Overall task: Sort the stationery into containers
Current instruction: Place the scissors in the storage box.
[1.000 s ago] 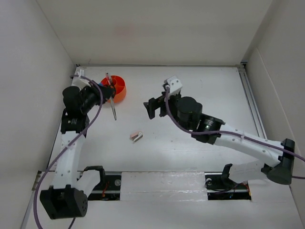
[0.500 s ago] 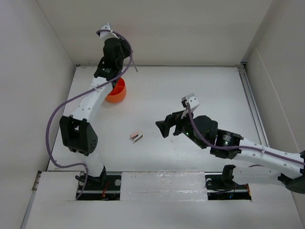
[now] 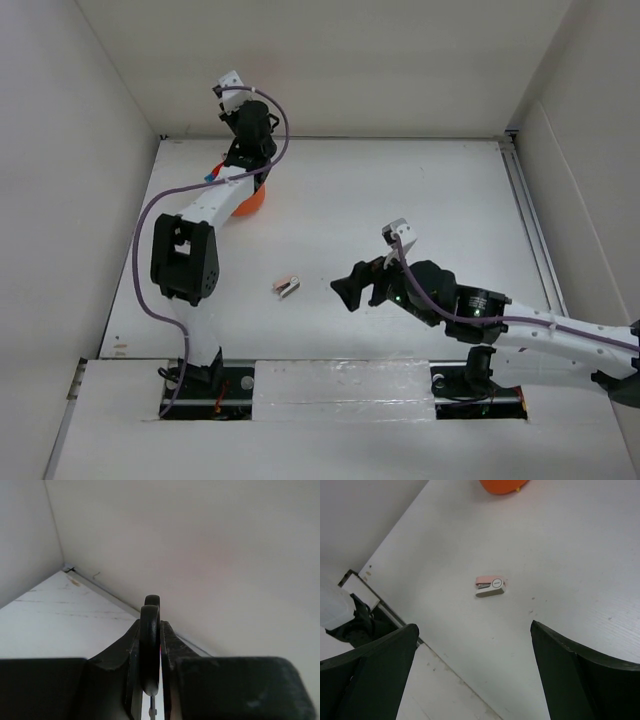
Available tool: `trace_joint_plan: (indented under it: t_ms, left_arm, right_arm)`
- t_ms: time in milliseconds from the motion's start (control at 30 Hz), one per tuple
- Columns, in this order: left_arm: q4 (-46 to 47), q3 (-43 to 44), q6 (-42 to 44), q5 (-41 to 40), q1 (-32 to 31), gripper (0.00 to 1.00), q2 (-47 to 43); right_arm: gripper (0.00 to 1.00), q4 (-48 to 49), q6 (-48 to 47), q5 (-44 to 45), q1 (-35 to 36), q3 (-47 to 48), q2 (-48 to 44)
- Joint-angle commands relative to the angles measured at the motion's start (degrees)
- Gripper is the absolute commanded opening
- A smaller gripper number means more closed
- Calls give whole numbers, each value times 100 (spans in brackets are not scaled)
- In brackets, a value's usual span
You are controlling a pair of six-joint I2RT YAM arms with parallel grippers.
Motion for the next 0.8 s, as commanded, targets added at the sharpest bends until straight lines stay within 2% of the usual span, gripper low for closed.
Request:
trace_joint_plan:
  t_ms: [0,200,300,767]
  left_arm:
    - [965,86,670,-642,-63,0,161]
    - [1846,-100,1600,-1152,-64,0,618]
    - [2611,-442,1918,-1153,-64,0,680]
    - [2999,-372,2244,-1206,-2,0,1208]
  right_arm:
    - [100,419,291,-368,154,-235,-94]
    - [100,500,221,-368,224,-403,-24]
    - [100,499,150,-421,224,-403,-24]
    - [100,499,27,-694,224,-464,143]
